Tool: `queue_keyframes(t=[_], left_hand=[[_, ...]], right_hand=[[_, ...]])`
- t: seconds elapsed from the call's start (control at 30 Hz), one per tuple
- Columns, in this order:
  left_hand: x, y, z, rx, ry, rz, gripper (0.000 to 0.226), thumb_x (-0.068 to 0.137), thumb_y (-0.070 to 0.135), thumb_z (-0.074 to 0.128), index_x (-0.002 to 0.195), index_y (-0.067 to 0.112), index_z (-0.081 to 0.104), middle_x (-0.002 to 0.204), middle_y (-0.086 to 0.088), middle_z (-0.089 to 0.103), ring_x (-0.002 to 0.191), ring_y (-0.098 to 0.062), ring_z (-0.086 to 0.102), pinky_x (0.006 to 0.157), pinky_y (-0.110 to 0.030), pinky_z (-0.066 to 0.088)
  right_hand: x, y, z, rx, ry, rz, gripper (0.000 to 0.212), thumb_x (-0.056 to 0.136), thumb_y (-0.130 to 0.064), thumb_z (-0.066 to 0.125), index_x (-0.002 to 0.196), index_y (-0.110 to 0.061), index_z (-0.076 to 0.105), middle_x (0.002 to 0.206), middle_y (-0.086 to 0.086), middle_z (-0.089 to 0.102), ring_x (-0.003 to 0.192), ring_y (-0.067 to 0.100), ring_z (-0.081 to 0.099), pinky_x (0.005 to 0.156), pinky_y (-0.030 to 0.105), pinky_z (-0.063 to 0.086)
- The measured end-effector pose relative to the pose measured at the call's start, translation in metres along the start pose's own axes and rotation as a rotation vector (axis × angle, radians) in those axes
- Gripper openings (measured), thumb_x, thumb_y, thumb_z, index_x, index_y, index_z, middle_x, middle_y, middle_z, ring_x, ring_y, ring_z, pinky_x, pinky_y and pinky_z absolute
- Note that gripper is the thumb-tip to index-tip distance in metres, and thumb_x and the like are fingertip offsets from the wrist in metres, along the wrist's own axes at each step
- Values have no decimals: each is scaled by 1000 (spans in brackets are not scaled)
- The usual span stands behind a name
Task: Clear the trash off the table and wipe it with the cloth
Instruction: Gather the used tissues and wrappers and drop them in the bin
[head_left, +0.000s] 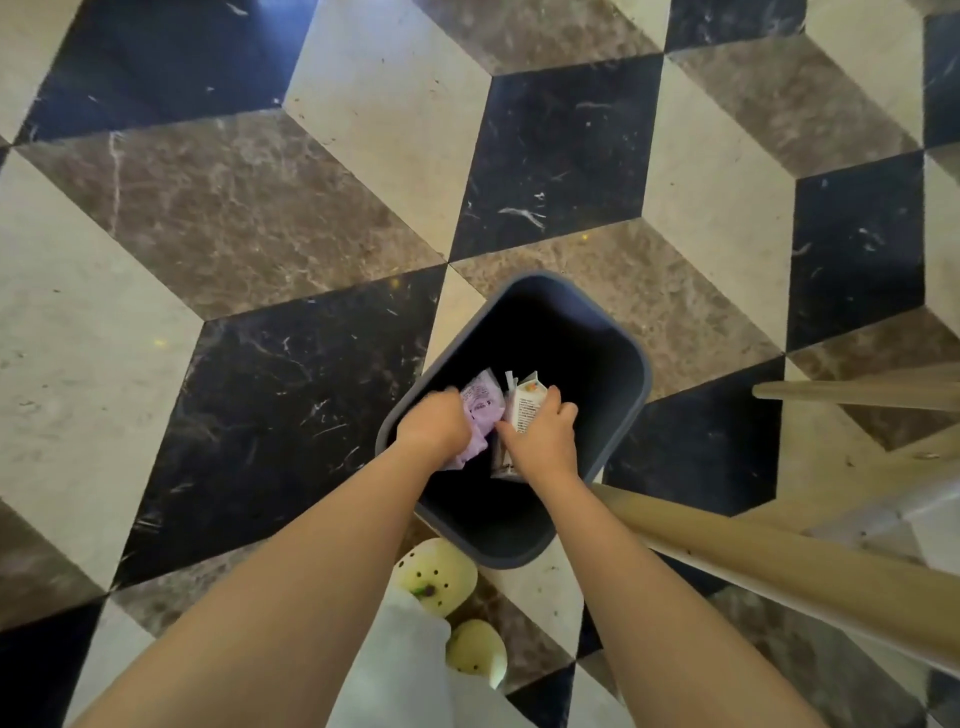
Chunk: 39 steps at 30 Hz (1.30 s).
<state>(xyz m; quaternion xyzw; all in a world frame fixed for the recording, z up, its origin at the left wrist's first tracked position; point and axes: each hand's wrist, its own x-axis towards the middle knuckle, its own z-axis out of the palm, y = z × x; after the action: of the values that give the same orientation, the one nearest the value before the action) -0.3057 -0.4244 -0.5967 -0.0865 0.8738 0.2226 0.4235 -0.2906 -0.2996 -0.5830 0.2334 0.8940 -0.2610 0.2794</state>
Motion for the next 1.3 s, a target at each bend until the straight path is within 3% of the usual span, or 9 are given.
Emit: queue_keyframes(t=[0.17, 0.3, 0.37, 0.47, 0.63, 0.7, 0.83, 1.03, 1.3], left_hand=[[32, 1, 20, 11, -14, -89, 42, 87, 13, 52, 127, 4, 44, 133, -18, 50, 120, -33, 51, 91, -37, 44], [54, -1, 40, 8, -25, -181, 49, 84, 16, 62, 129, 6, 44, 132, -13, 51, 119, -28, 53, 78, -30, 43], [63, -1, 48, -4, -39, -210, 49, 88, 17, 55, 134, 5, 41, 136, -14, 49, 122, -29, 51, 86, -30, 45], [67, 3, 50, -3, -63, -132, 48, 93, 23, 42, 138, 8, 36, 141, -16, 42, 128, -31, 45, 101, -34, 39], [40, 7, 36, 10, -41, 30, 51, 96, 23, 36, 145, 13, 24, 141, -15, 44, 125, -34, 46, 98, -35, 40], [19, 8, 27, -4, -45, 69, 47, 95, 24, 39, 140, 10, 34, 135, -16, 51, 120, -35, 50, 97, -36, 42], [-34, 16, -4, 37, -62, 92, 37, 93, 21, 42, 127, 6, 49, 124, -17, 58, 111, -33, 56, 89, -36, 45], [-129, 35, -85, 104, -52, 65, 49, 91, 16, 47, 139, 12, 39, 141, -13, 46, 128, -30, 45, 103, -34, 38], [-258, 79, -230, 245, 8, 67, 39, 93, 12, 43, 131, 3, 49, 129, -16, 55, 117, -31, 52, 96, -34, 44]], right_hand=[[34, 10, 20, -59, 5, 42, 75, 84, -37, 61, 142, -8, 23, 133, 21, 38, 121, 40, 43, 95, 45, 42], [51, 17, 37, -111, 2, 58, 76, 85, -39, 60, 142, -8, 21, 135, 21, 37, 123, 39, 40, 97, 45, 41], [57, 20, 44, -104, -38, 70, 79, 85, -39, 60, 145, -9, 18, 138, 20, 34, 126, 38, 38, 98, 45, 40], [61, 20, 46, -105, -95, 78, 81, 86, -36, 61, 147, -12, 13, 144, 19, 30, 129, 39, 35, 102, 43, 38], [42, 11, 26, -207, -137, -38, 71, 87, -27, 58, 146, -12, 22, 144, 18, 33, 130, 38, 34, 104, 44, 35], [25, 5, 13, -232, -142, -63, 62, 87, -26, 55, 142, -12, 30, 142, 16, 36, 128, 38, 35, 104, 44, 35], [-17, -11, -19, -309, -128, -102, 60, 84, -30, 61, 137, -18, 35, 141, 9, 40, 126, 35, 36, 103, 46, 34], [-94, -56, -89, -277, -162, -51, 68, 84, -37, 63, 141, -22, 29, 144, 8, 36, 130, 36, 33, 106, 50, 30], [-194, -158, -222, -221, -189, -105, 71, 88, -41, 58, 145, -17, 23, 151, 11, 28, 137, 39, 26, 109, 53, 28]])
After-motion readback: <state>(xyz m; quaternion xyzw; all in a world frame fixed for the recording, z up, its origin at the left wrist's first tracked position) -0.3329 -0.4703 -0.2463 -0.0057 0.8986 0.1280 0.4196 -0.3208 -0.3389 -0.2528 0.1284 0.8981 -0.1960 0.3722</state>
